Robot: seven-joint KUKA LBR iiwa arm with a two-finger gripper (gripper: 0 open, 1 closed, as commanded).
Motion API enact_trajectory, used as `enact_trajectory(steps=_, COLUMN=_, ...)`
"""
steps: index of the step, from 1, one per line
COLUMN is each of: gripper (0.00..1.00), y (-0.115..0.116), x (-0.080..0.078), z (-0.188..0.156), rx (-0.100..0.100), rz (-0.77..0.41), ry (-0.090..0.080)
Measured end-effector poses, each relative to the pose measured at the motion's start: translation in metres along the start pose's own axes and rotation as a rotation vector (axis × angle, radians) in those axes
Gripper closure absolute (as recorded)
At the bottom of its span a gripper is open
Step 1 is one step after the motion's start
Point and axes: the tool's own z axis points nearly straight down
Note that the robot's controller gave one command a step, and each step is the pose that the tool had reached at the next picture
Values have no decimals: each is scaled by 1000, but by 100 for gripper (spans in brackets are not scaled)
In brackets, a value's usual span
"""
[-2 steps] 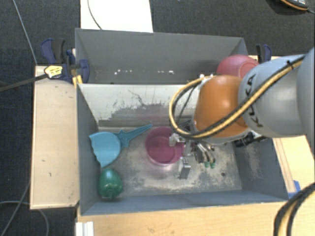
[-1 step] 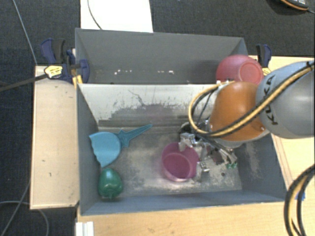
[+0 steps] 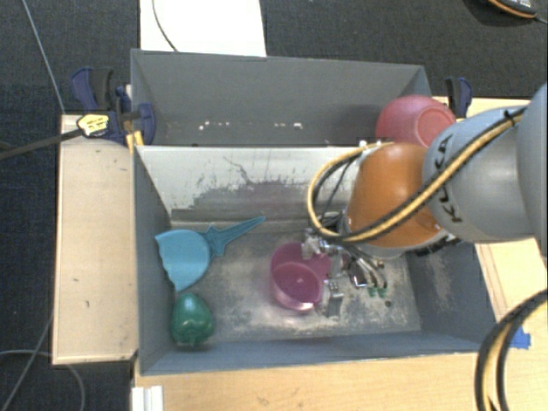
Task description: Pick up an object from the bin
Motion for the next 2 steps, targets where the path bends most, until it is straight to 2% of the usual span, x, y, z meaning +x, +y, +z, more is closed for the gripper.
enact_trajectory(steps=1, gripper=0, y=-25, x=-6, z=24, rx=1, rz=-98, ry=7)
enact_trajectory(steps=2, gripper=0, y=-14, x=-6, z=24, rx=-2, rz=13, ry=3)
